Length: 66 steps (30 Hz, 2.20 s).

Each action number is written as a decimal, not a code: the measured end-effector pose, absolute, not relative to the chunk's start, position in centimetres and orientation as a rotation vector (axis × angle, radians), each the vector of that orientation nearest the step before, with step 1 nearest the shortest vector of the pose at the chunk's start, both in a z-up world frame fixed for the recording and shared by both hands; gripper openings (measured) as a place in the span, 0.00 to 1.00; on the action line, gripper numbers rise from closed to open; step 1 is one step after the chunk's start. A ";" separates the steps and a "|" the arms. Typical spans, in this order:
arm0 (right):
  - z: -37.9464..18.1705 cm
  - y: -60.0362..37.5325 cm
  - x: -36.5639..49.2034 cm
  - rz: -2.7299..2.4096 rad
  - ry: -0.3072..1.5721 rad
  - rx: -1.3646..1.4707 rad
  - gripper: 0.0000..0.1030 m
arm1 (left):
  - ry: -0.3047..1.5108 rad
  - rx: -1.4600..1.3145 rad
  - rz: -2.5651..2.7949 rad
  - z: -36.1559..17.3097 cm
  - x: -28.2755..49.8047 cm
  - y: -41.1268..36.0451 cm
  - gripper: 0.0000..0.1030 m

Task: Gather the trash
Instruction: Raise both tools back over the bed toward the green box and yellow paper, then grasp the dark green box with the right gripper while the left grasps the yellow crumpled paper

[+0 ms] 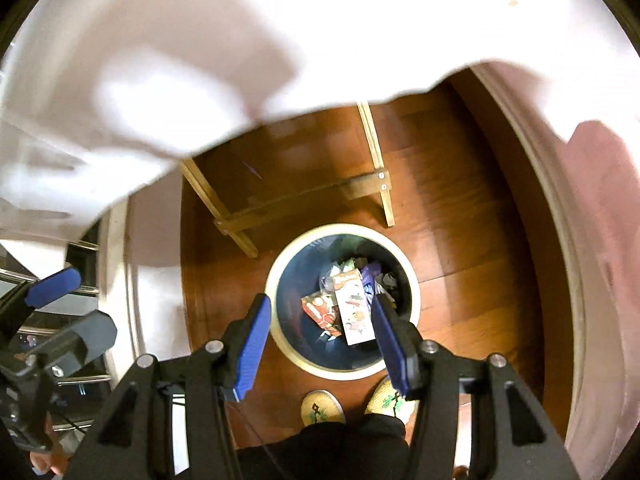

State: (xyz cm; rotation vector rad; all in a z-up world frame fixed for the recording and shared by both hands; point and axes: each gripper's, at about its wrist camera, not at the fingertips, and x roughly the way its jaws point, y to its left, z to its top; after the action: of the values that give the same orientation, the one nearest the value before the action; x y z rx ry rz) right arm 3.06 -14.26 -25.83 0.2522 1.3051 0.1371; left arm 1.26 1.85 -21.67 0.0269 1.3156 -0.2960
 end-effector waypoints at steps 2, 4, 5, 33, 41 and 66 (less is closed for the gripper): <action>-23.8 -14.2 3.0 0.136 1.292 0.256 0.51 | 1.300 0.019 -0.306 -19.4 1.3 2.4 0.99; -21.5 -14.1 3.0 0.134 1.272 0.262 0.51 | 1.277 0.011 -0.319 -16.9 1.4 3.0 0.99; -20.5 -13.9 2.9 0.133 1.263 0.265 0.51 | 1.268 0.010 -0.323 -15.9 1.4 3.2 0.99; 0.6 -12.5 11.7 0.125 0.924 0.167 0.51 | 0.958 -0.043 -0.165 3.0 8.2 8.3 0.99; 1.9 -13.9 21.8 0.176 0.892 0.087 0.56 | 0.980 -0.134 -0.045 3.2 16.0 7.0 0.99; -0.9 -10.5 43.1 0.471 0.890 -0.114 0.25 | 1.078 -0.210 0.098 0.4 40.1 -0.3 0.99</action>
State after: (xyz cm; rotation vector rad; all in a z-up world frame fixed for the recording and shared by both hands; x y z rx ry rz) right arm 43.11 -10.49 -0.90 -0.1142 0.8902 0.4714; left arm 40.07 -0.34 0.42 -0.2103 1.0780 0.0978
